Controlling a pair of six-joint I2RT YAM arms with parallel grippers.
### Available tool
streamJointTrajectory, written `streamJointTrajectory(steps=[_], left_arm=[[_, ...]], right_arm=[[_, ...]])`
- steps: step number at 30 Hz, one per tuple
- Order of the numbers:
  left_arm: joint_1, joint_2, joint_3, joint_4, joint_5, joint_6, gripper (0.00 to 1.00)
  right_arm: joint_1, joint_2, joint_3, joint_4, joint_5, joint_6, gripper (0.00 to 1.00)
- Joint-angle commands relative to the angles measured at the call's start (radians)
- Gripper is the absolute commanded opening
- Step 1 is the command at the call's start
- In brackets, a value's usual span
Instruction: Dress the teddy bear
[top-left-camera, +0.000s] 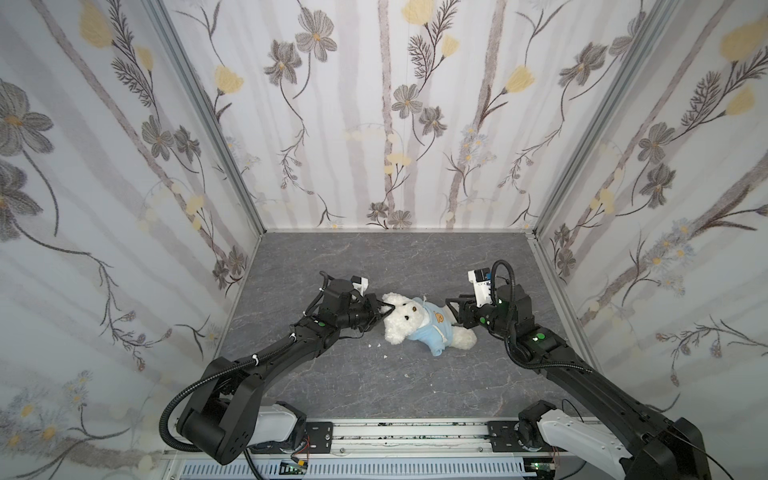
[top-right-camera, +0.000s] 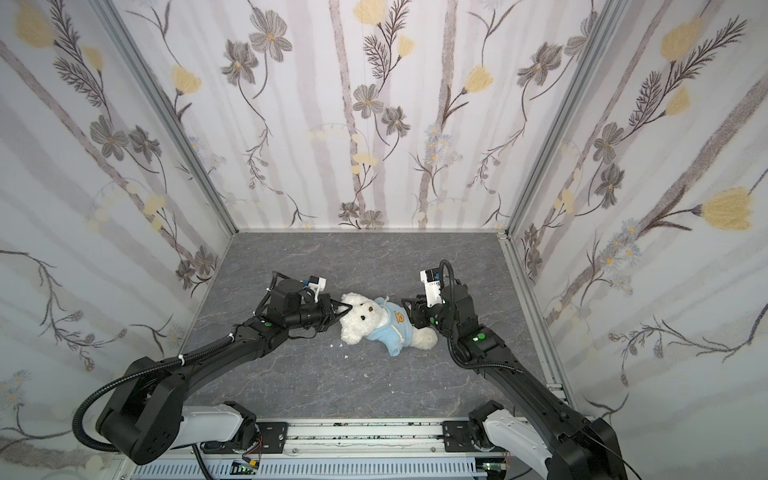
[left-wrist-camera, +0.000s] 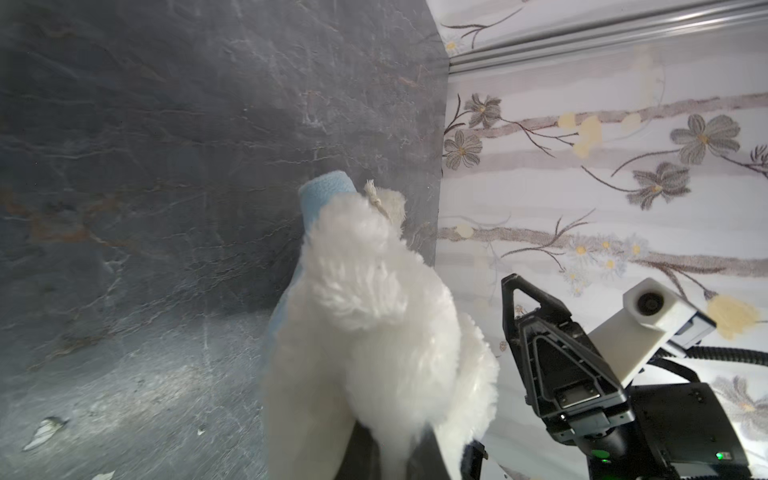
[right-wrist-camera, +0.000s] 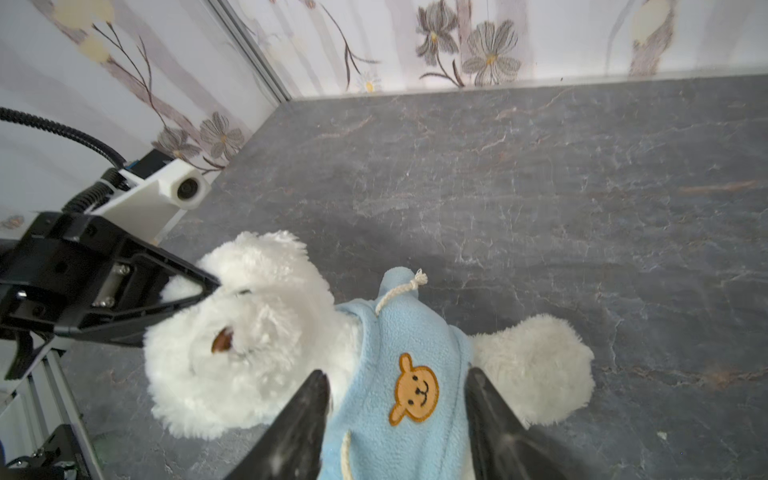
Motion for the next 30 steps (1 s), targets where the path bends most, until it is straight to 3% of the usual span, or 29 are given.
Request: streamJointTrajectory(steps=[1, 7, 15, 20, 27, 30], left_arm=[[0.039, 0.022, -0.027, 0.092, 0.051, -0.062, 0.05], [0.092, 0.107, -0.067, 0.099, 0.086, -0.032, 0.23], [0.157, 0.108, -0.097, 0.095, 0.033, 0.055, 0.46], [0.203, 0.072, -0.109, 0.035, -0.027, 0.167, 0.68], [0.204, -0.149, -0.012, -0.234, -0.361, 0.517, 0.9], [0.106, -0.289, 0.005, -0.229, -0.513, 0.732, 0.89]], right_arm=[[0.021, 0.03, -0.04, 0.025, 0.021, 0.009, 0.55], [0.032, 0.046, -0.104, 0.036, 0.009, 0.012, 0.57], [0.038, 0.046, -0.156, 0.079, 0.028, 0.055, 0.59], [0.038, 0.084, -0.163, 0.135, 0.013, 0.066, 0.59], [0.038, 0.117, -0.142, 0.154, -0.024, 0.069, 0.58], [0.037, 0.105, -0.136, 0.166, -0.051, 0.074, 0.58]])
